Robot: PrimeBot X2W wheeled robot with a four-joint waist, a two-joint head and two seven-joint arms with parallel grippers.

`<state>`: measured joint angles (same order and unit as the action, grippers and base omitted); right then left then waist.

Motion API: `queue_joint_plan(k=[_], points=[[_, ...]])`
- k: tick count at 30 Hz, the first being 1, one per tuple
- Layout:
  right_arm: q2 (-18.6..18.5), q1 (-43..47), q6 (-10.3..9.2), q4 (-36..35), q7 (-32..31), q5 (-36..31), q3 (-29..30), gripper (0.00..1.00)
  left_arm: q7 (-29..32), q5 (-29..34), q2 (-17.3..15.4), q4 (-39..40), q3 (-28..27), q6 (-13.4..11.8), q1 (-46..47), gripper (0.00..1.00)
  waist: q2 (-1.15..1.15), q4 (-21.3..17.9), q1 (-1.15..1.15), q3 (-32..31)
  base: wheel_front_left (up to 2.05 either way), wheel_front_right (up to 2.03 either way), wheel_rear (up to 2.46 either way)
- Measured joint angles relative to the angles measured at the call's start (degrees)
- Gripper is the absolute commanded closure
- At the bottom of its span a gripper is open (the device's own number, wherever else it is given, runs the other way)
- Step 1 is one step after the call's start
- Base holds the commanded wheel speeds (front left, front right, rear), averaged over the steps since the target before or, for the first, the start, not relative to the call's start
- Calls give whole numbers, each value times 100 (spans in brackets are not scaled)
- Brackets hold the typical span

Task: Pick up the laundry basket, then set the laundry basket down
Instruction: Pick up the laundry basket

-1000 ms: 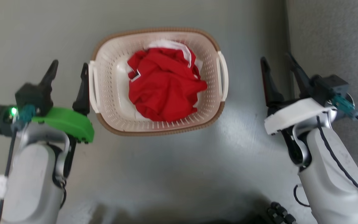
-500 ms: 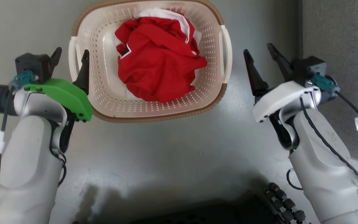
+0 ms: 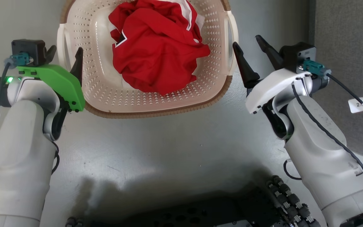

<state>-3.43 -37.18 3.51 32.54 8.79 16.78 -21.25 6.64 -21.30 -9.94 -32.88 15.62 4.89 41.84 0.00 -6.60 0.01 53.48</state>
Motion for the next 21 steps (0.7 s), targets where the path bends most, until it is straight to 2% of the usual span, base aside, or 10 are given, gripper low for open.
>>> queue_joint_plan(k=[10,11,12,21], points=[[-7,-382,0,480,30,212,-315,0,59,-230,42,-668,22,89,430,1,0,4,0,172,0,0,0],[-7,-430,0,517,32,248,-342,10,65,-231,47,-746,25,103,458,59,0,6,0,181,0,0,0],[-7,-474,0,550,34,298,-366,100,66,-253,59,-799,18,121,476,100,0,8,0,188,0,0,0],[9,-732,20,853,116,522,-576,100,35,-324,191,-1179,101,182,770,100,0,28,-1,229,0,0,0]])
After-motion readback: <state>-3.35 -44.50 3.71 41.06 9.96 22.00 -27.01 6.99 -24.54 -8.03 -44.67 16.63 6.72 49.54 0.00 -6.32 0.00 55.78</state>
